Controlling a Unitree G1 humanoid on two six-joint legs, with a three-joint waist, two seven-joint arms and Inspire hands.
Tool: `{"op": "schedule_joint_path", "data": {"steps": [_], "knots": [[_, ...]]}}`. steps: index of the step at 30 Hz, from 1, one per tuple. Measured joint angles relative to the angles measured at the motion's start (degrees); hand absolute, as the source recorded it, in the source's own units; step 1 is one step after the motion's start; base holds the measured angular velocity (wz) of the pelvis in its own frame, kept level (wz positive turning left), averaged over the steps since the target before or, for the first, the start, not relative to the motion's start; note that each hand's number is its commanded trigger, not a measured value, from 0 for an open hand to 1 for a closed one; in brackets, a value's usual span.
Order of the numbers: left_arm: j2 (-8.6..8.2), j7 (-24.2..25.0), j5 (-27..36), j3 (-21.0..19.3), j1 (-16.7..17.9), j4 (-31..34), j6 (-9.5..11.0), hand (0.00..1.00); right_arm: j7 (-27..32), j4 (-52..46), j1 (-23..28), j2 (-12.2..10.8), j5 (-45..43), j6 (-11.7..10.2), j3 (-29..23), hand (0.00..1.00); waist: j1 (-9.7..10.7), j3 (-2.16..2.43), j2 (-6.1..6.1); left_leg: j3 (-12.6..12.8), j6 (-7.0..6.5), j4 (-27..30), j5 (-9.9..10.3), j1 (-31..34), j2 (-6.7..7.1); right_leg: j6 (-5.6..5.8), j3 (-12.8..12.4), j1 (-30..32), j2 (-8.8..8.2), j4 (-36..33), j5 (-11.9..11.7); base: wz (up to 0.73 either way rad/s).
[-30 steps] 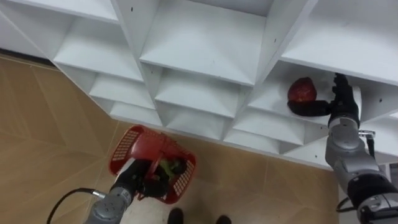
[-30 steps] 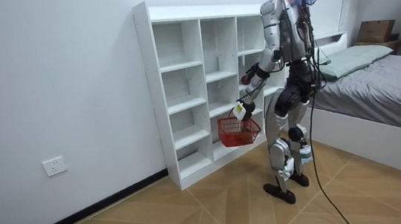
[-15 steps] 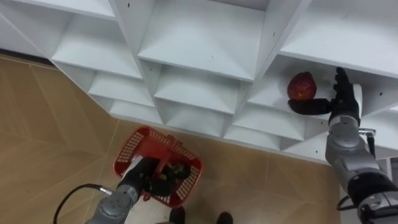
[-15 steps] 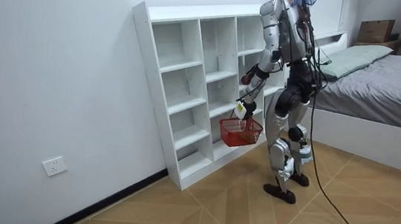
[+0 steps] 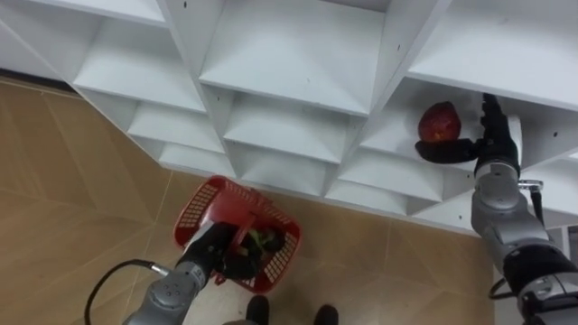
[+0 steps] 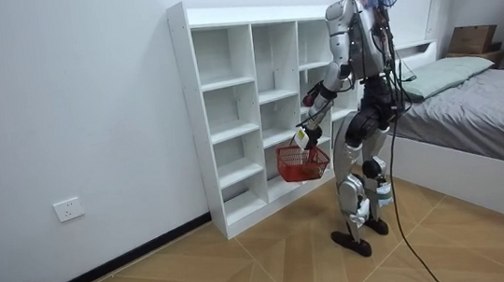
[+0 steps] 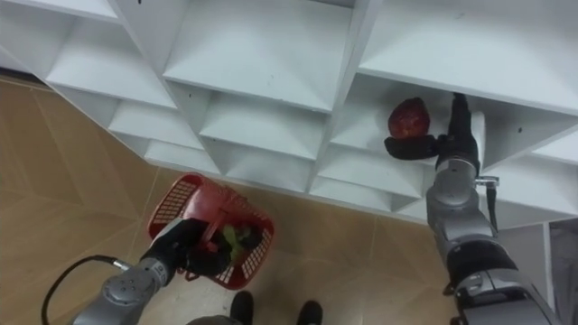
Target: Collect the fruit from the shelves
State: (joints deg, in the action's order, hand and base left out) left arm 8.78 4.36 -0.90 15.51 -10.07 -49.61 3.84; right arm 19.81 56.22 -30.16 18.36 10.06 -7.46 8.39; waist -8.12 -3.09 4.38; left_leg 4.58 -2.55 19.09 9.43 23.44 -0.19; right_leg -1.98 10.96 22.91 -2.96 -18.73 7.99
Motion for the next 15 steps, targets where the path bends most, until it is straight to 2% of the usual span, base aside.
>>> {"op": "schedule_joint_path", "data": {"steps": [7, 15], "knots": [[-0.43, -0.2, 1.4, 0.4, -0.4, -2.1, 0.0, 1.0, 0.0, 0.0, -0.1, -0.1, -1.5, 0.0, 0.7, 0.0, 0.0, -0.01, -0.02, 0.0, 0.0, 0.0, 0.0, 0.0, -0.02, -0.02, 0.1, 0.0, -0.02, 0.0, 0.0, 0.0], [-0.84, -0.4, 1.4, 0.4, -0.4, -3.2, -0.1, 1.0, -1.2, 0.0, -0.3, -0.2, -1.7, 0.0, 1.1, 0.0, -0.1, -0.26, -0.39, 0.0, 0.0, -0.4, 0.0, 0.0, -0.03, -0.03, 0.2, 0.1, 0.0, 0.0, 0.0, 0.0]]}}
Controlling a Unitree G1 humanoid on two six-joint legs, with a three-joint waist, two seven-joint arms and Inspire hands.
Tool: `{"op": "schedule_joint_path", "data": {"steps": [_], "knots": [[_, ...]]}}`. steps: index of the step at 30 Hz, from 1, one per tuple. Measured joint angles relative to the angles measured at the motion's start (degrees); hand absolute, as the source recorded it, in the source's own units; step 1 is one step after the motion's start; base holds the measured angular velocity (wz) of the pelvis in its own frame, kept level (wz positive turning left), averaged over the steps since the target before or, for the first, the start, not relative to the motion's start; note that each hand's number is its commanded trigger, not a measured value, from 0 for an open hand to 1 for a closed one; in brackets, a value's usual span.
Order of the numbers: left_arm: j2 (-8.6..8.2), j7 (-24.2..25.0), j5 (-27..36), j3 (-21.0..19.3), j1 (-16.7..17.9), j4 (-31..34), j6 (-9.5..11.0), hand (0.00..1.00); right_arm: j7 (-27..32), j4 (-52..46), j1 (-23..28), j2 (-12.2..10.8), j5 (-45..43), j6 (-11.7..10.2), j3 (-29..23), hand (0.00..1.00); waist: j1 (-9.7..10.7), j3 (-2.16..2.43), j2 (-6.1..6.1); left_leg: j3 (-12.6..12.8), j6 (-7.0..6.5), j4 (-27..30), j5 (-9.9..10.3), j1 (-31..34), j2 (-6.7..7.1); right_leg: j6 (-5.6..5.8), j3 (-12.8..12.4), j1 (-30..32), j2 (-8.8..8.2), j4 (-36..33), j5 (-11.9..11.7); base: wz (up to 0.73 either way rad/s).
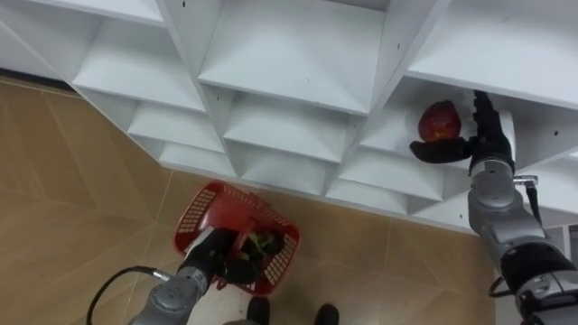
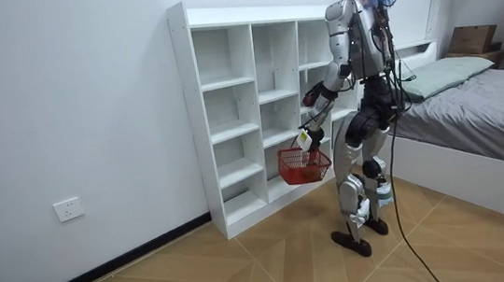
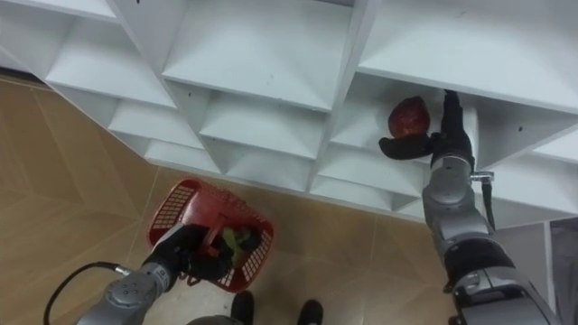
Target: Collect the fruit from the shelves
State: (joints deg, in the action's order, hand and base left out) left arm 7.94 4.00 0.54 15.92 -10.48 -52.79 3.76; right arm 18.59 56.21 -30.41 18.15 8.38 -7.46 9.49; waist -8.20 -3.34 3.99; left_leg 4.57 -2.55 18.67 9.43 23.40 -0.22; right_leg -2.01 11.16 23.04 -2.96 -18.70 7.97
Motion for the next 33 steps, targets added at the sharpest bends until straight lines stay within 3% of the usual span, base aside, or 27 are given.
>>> {"op": "schedule_joint_path", "data": {"steps": [14, 18, 21, 26, 27, 33], "knots": [[-0.55, -0.1, 2.8, 0.2, -0.1, -0.2, -1.0, 1.0, -0.1, 0.0, -1.0, 0.0, -0.1, 0.1, 0.6, 0.0, 0.1, -0.1, -0.18, 0.0, 0.0, -0.4, 0.0, 0.0, -0.01, 0.0, 0.0, 0.2, 0.05, 0.1, 0.0, 0.0], [-0.19, -0.1, 3.8, 2.3, -0.2, -0.2, -1.0, 1.0, -0.4, 0.5, -1.2, 0.2, -1.3, 0.0, 1.8, 0.03, 0.1, -0.24, -0.51, 0.0, 0.0, -0.4, 0.0, 0.0, -0.01, 0.0, 0.2, 0.1, 0.04, 0.1, 0.0, 0.0], [-0.3, 0.0, 3.8, 2.4, -0.3, -0.2, -1.2, 1.0, -0.5, 1.2, -1.4, 0.2, -3.2, -0.1, 1.9, 0.42, 0.1, -0.22, -0.63, 0.0, 0.01, -0.4, 0.0, 0.0, -0.03, -0.01, 0.3, 0.1, 0.04, 0.1, 0.0, 0.0], [-0.08, -0.1, 3.8, 2.4, -0.4, -0.2, -1.2, 1.0, 1.3, 1.5, -1.7, 1.4, -4.3, 0.0, 1.8, 0.96, 0.1, -0.18, -0.79, 0.0, 0.01, -0.3, 0.0, 0.0, -0.04, -0.02, 0.4, 0.1, 0.04, 0.1, 0.0, 0.0], [-0.08, -0.1, 3.8, 2.5, -0.4, -0.2, -1.2, 1.0, 1.2, 1.8, -2.0, 1.9, -4.3, 0.0, 1.8, 1.0, 0.1, -0.17, -0.83, 0.0, 0.01, -0.3, 0.0, 0.0, -0.05, -0.03, 0.3, 0.0, 0.05, 0.1, 0.0, 0.0], [-0.13, -0.1, 3.8, 2.9, -0.5, -0.2, -1.3, 1.0, 1.2, 2.2, -2.4, 2.1, -4.4, -0.1, 1.7, 1.0, 0.1, -0.15, -0.95, 0.0, 0.06, -0.3, 0.0, -0.1, -0.14, -0.04, 0.3, 0.0, 0.12, 0.1, 0.0, 0.0]]}}
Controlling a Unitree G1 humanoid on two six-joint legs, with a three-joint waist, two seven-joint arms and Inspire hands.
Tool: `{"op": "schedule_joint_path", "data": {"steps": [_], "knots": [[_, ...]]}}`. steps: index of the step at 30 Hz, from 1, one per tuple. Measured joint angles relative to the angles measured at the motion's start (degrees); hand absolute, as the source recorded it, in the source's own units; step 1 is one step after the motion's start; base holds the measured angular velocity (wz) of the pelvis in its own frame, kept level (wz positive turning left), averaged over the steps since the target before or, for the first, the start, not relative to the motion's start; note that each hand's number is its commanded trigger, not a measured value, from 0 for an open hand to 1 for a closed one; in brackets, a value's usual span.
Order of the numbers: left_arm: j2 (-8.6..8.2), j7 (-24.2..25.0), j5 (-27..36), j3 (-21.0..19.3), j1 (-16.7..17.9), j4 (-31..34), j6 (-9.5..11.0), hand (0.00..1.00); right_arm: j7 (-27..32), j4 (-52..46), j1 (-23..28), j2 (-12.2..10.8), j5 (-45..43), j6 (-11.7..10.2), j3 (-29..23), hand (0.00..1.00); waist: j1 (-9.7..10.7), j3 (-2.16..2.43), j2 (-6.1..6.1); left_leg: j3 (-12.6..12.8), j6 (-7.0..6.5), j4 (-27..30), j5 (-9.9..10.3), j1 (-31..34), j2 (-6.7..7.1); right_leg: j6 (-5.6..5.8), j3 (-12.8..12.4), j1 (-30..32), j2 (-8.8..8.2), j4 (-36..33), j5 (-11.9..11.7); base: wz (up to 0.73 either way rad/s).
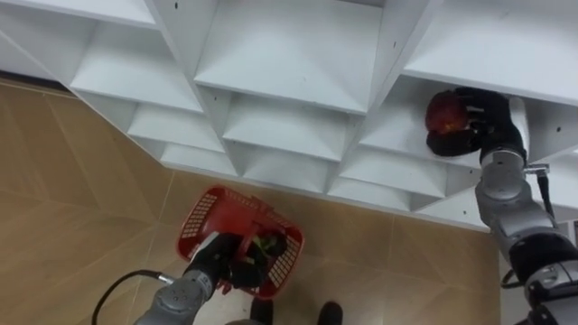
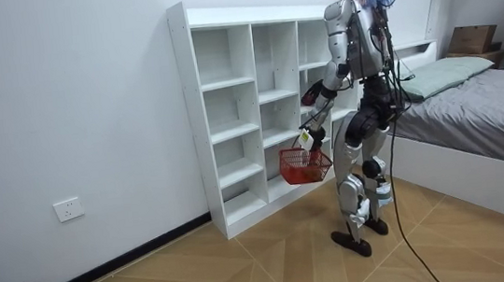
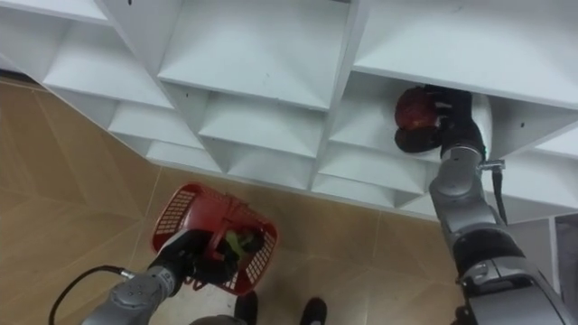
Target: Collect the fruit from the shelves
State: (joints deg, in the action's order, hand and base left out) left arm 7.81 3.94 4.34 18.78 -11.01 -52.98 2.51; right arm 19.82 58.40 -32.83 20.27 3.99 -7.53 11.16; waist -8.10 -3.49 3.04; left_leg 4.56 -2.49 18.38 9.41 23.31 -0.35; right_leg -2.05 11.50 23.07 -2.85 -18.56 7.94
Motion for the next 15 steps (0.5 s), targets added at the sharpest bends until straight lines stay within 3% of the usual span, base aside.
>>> {"op": "schedule_joint_path", "data": {"steps": [15], "knots": [[-0.17, 0.1, 0.1, 0.6, -1.5, 0.0, 0.0, 1.0, -1.8, 0.1, -0.2, -0.4, 0.1, 0.0, 1.4, 1.0, -0.1, 0.02, -0.02, 0.1, 0.01, 0.2, 0.0, -0.1, 0.02, -0.07, -0.2, -0.1, -0.01, -0.1, 0.0, 0.0]]}}
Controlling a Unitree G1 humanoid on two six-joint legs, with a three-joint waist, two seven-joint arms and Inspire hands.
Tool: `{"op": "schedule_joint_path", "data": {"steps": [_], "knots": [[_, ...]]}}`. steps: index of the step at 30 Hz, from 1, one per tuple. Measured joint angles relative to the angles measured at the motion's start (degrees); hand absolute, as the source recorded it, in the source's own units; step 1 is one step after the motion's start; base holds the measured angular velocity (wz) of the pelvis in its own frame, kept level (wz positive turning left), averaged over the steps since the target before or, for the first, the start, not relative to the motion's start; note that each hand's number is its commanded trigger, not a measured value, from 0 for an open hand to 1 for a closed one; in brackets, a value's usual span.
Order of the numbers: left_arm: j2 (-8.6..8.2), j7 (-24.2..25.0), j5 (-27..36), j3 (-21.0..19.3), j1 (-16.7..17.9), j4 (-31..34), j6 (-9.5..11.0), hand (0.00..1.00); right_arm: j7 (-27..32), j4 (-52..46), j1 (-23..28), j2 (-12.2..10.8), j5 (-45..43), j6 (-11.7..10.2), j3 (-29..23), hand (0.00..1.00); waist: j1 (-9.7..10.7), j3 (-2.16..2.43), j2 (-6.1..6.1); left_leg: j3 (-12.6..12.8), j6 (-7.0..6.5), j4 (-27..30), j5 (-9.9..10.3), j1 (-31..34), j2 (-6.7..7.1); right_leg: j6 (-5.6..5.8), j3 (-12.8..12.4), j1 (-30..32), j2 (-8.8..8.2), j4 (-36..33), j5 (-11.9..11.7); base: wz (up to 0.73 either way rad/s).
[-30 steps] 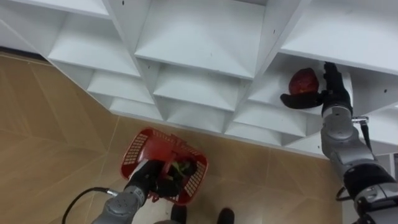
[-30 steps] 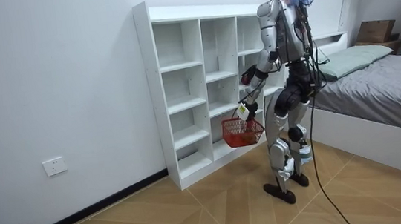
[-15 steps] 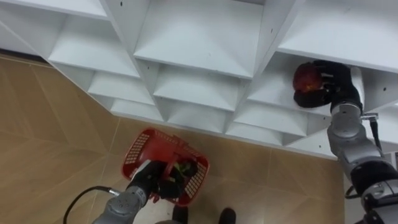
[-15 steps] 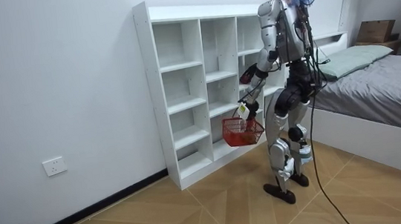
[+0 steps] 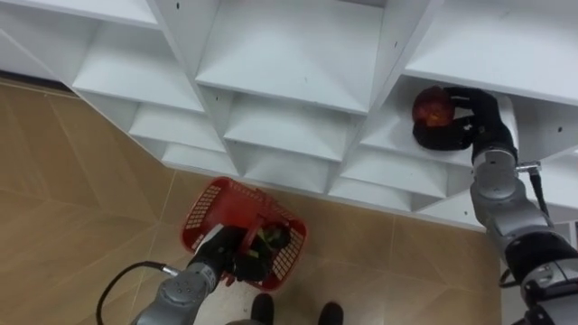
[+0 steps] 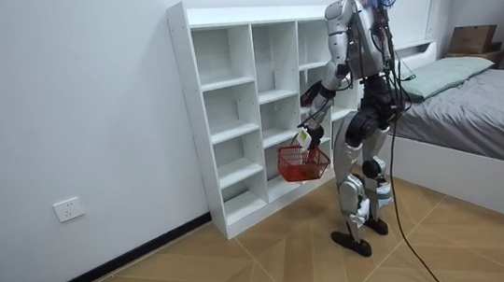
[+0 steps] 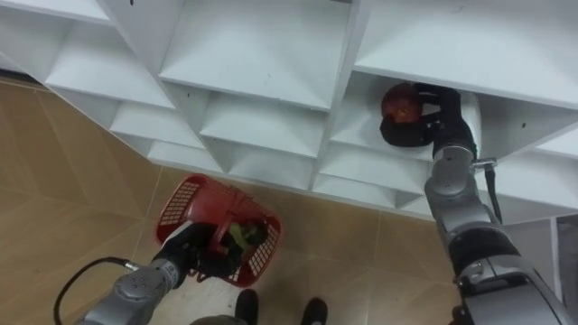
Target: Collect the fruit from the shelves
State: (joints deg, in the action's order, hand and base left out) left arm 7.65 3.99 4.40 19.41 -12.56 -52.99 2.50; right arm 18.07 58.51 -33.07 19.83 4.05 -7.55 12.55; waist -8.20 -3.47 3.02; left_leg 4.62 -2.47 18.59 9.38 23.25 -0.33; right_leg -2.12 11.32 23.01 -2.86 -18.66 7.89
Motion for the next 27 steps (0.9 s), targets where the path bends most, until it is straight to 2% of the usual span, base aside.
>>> {"op": "schedule_joint_path", "data": {"steps": [13, 16, 19, 21, 27], "knots": [[-0.02, 0.3, -0.1, -0.1, 0.0, 0.0, 0.0, 1.0, -1.1, -0.1, 0.0, 0.0, 0.1, 0.0, -0.4, 1.0, 0.0, 0.1, -0.13, 0.0, 0.01, 0.2, 0.0, 0.0, -0.04, -0.07, 0.0, -0.1, 0.0, 0.0, -0.1, 0.0], [-0.1, 0.3, 0.0, -0.2, 0.0, 0.0, 0.0, 1.0, -1.9, -0.4, 0.0, -0.3, 0.1, 0.0, -0.4, 1.0, 0.0, 0.27, -0.33, 0.0, 0.01, 0.3, 0.0, 0.0, -0.05, -0.1, 0.0, -0.1, 0.0, -0.1, -0.1, 0.0], [-0.21, 0.4, 0.0, -0.4, 0.0, 0.0, 0.0, 1.0, -2.1, -0.4, 0.0, -1.0, -0.2, 0.0, -0.4, 1.0, 0.0, 0.61, -0.68, 0.1, 0.0, 0.4, 0.0, 0.0, -0.05, -0.12, 0.0, -0.2, -0.02, -0.2, -0.1, 0.0], [-0.31, 0.5, 0.0, -1.4, 0.0, 0.0, 0.0, 1.0, -2.2, -0.8, 0.3, -2.1, -1.3, 0.0, -0.4, 1.0, 0.2, 0.64, -0.7, 0.1, 0.02, 0.5, -0.1, -0.3, -0.07, -0.13, -0.1, -0.3, -0.02, -0.3, -0.1, 0.0], [-0.27, 0.5, 0.0, -1.5, 0.1, 0.2, 0.2, 1.0, -3.8, -3.0, 2.1, -3.2, -1.8, 0.1, -0.3, 1.0, 0.5, 0.76, -0.52, 0.2, -0.08, 0.2, -0.5, -1.0, 0.14, -0.13, -0.2, -0.8, -0.22, -0.5, -0.1, 0.0]]}}
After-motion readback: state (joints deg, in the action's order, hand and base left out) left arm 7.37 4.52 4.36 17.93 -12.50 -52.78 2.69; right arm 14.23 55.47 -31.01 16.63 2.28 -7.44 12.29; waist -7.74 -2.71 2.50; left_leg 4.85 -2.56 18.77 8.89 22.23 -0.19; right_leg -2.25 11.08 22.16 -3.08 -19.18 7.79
